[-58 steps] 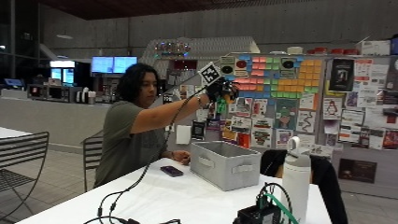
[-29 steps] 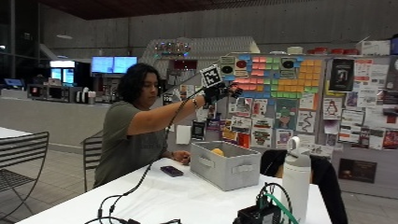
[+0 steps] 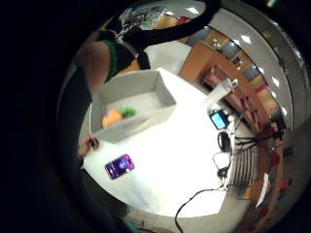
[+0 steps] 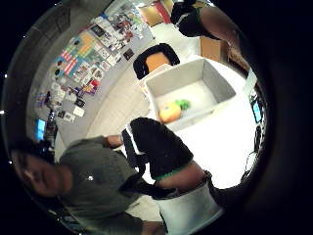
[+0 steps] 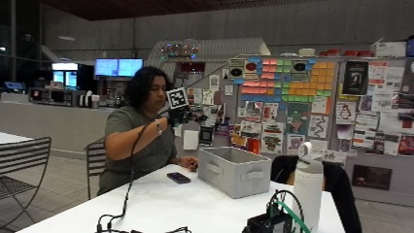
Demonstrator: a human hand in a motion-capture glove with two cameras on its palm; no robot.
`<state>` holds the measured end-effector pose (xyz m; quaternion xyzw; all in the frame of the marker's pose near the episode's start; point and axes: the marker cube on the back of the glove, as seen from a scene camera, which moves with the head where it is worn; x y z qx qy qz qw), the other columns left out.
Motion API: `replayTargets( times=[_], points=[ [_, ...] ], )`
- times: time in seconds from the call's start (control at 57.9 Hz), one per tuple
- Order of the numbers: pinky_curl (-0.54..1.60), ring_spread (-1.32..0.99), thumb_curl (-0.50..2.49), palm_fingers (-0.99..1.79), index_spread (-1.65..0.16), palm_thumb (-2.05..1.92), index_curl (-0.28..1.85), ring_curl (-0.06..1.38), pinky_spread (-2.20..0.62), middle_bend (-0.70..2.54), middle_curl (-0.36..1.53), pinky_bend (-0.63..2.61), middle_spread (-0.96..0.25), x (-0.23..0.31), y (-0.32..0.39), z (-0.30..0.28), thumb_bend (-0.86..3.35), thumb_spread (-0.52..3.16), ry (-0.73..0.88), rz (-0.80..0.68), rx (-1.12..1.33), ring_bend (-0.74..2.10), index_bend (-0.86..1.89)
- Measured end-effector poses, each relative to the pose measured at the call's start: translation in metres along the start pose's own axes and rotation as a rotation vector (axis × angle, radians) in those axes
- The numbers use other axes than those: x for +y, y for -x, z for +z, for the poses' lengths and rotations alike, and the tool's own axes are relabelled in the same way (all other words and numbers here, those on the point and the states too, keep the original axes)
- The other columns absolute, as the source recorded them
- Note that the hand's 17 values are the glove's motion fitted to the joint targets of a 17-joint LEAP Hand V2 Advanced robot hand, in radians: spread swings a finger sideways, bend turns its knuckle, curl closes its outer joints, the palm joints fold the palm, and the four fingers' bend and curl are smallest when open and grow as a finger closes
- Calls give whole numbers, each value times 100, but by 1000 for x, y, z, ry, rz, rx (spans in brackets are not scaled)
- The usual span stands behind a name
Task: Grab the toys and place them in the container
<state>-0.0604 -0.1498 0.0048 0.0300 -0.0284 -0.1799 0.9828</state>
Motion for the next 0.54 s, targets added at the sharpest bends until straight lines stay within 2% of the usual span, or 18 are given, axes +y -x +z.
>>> replayTargets(
  times=[0.086, 0.155, 0.19, 0.259, 0.38, 0.466, 0.535],
  points=[
    [32, -22, 26, 15, -48, -10, 60, 28, -3, 22, 48, 90, -16, 47, -19, 17, -7, 119, 65, 22, 172, 53, 23],
    [31, -21, 25, 15, -48, -10, 58, 27, -3, 23, 47, 89, -16, 87, -10, 26, -7, 119, 96, -79, 56, 52, 19],
    [32, -21, 24, 15, -48, -9, 57, 27, -3, 23, 47, 88, -16, 104, -8, 33, -6, 120, 104, -84, 51, 52, 18],
    [31, -21, 24, 16, -48, -8, 56, 27, -4, 23, 47, 88, -16, 131, -16, 48, -6, 120, 114, 28, 100, 51, 18],
    [31, -21, 23, 16, -47, -7, 54, 27, -4, 22, 46, 86, -16, 162, -29, 61, -5, 123, 147, 177, -15, 50, 18],
    [31, -22, 22, 17, -47, -6, 52, 26, -4, 22, 45, 85, -16, 178, -47, 66, -5, 125, 141, 101, 42, 49, 18],
    [31, -22, 22, 17, -47, -6, 51, 26, -4, 22, 45, 84, -16, 180, -42, 66, -4, 126, 140, 215, -3, 49, 18]
  ],
)
